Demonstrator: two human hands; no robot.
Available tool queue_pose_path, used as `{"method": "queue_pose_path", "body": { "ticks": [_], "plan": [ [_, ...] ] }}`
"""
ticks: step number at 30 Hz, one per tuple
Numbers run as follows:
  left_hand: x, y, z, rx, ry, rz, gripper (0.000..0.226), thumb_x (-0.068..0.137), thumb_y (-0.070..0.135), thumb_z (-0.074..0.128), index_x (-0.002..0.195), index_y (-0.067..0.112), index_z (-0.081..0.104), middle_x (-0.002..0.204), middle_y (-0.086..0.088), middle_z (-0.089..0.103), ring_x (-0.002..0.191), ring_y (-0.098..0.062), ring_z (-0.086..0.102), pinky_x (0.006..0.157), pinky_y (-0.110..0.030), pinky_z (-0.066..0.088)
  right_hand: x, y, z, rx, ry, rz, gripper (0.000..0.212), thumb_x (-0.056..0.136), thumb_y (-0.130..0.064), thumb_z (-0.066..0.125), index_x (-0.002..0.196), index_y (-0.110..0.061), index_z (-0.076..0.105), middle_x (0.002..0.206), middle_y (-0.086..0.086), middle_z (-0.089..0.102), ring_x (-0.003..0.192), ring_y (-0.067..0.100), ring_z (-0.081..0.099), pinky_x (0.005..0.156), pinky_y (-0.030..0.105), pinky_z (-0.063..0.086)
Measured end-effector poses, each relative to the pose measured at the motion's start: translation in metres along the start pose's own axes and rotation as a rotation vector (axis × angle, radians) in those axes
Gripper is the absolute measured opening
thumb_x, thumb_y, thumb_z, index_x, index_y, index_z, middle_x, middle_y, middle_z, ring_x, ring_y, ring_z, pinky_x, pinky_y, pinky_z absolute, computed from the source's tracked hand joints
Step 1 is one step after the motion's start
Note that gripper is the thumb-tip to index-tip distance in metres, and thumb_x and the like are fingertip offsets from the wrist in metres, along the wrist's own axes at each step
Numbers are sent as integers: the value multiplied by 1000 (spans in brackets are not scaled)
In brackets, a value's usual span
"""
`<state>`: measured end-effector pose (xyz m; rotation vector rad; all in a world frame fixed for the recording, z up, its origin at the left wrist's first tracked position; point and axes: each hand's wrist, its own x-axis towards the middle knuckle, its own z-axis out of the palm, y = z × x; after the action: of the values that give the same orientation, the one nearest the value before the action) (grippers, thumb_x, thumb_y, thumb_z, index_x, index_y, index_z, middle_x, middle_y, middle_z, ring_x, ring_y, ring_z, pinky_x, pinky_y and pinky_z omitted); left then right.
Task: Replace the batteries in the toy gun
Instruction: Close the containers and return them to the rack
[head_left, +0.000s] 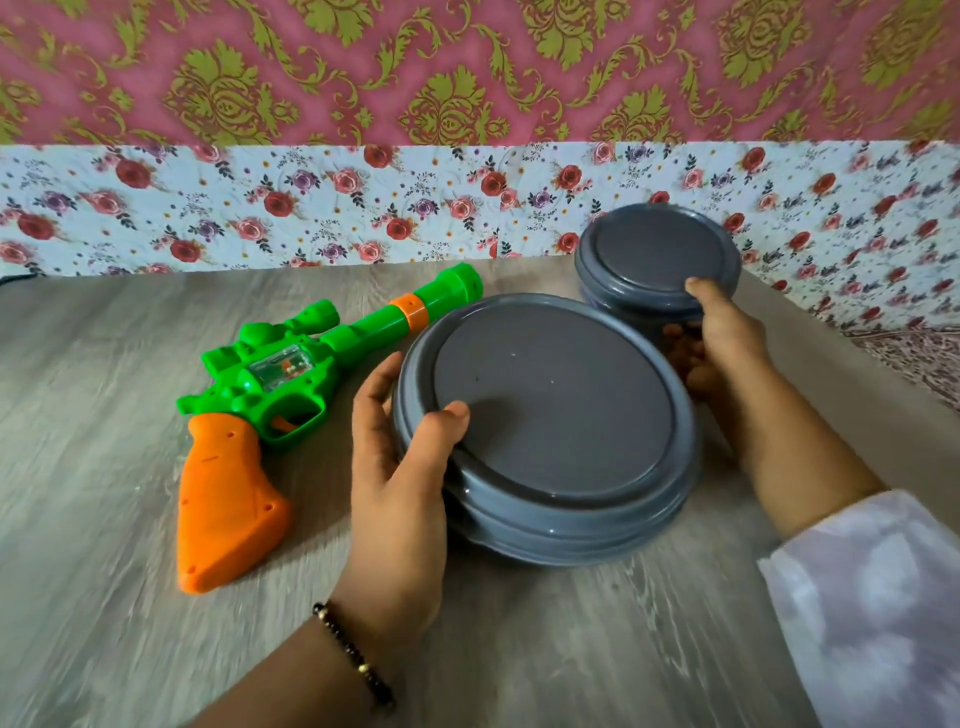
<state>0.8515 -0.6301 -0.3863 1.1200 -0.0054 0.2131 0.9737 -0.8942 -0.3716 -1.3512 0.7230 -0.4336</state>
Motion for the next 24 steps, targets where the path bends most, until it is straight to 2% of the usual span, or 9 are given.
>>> {"method": "queue_pose_path", "body": {
  "ticks": [3, 5, 9, 12, 14, 16, 18, 21, 24],
  "plan": [
    [-4, 1, -3, 3, 8, -1, 59, 70, 19, 63, 127, 24, 51, 114, 5, 68, 107, -12, 63, 89, -29, 50, -11, 0, -5, 16, 10, -7, 36, 70, -45, 69, 72, -10, 61, 56, 7, 62, 39, 17, 47, 43, 25, 35],
    [-4, 5, -4, 25, 13, -8, 65, 65, 27, 67, 127, 25, 51, 120, 4, 64, 114, -14, 59, 96, -35, 45, -17, -2, -3, 25, 13, -16, 34, 72, -44, 68, 71, -10, 62, 59, 8, 62, 39, 17, 50, 41, 22, 37],
    [-7, 8, -3, 30, 17, -34, 64, 63, 29, 66, 125, 26, 52, 124, 4, 62, 117, -16, 56, 99, -39, 43, -37, 0, -4, 92, -9, -7, 30, 74, -40, 68, 73, -10, 65, 64, 10, 65, 52, 22, 57, 53, 29, 46],
    [-10, 25, 0, -35, 68, -97, 68, 60, 25, 64, 126, 19, 53, 125, 1, 62, 116, -19, 56, 96, -38, 46, -54, -1, -20, 173, -174, 111, 25, 78, -42, 64, 78, -17, 61, 50, 0, 58, 40, 12, 47, 42, 19, 33],
    [-17, 41, 0, -97, 127, -181, 70, 58, 23, 64, 127, 15, 53, 128, -6, 60, 119, -27, 54, 100, -47, 44, -65, -6, -31, 138, -243, 220, 32, 73, -48, 65, 84, -18, 59, 49, -2, 57, 42, 11, 43, 44, 19, 28],
    [-26, 61, 1, -107, 199, -235, 70, 58, 23, 64, 127, 14, 54, 129, -12, 58, 118, -31, 53, 100, -50, 43, -83, -20, -41, 52, -235, 302, 28, 80, -42, 62, 80, -15, 55, 45, -1, 56, 36, 9, 41, 39, 16, 27],
    [-36, 81, 1, -79, 250, -229, 71, 58, 25, 63, 127, 13, 54, 129, -11, 58, 115, -27, 55, 95, -43, 47, -107, -33, -48, 49, -226, 358, 27, 88, -31, 56, 69, -15, 46, 40, -1, 48, 27, 4, 34, 30, 11, 20],
    [-50, 113, -4, -7, 312, -200, 70, 60, 26, 63, 127, 12, 54, 131, -5, 57, 117, -21, 53, 92, -38, 48, -148, -62, -58, 114, -268, 449, 31, 92, -25, 51, 65, -14, 42, 40, -1, 50, 25, 2, 33, 25, 12, 16],
    [-68, 133, -13, 67, 350, -176, 67, 65, 24, 63, 131, 18, 52, 141, -2, 51, 130, -24, 45, 101, -48, 41, -178, -73, -66, 91, -277, 526, 33, 94, -23, 50, 64, -13, 41, 36, -2, 48, 22, 3, 26, 26, 11, 14]
  ]
}}
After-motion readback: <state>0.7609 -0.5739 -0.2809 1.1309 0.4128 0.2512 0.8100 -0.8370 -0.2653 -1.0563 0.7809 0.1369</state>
